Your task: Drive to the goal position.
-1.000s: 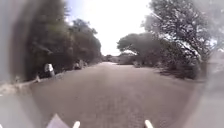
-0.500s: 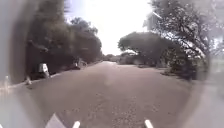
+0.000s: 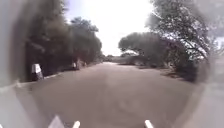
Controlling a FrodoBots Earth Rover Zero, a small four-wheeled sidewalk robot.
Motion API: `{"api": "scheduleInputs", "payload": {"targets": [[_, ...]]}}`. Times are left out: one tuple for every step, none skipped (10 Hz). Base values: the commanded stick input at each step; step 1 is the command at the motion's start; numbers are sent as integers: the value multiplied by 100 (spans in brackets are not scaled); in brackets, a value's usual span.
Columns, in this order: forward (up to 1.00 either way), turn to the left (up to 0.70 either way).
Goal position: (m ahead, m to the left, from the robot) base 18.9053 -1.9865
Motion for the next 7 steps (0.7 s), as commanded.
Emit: {"api": "scheduleInputs", "payload": {"targets": [[85,0],[85,0],[85,0],[85,0],[85,0],[85,0],[85,0]]}}
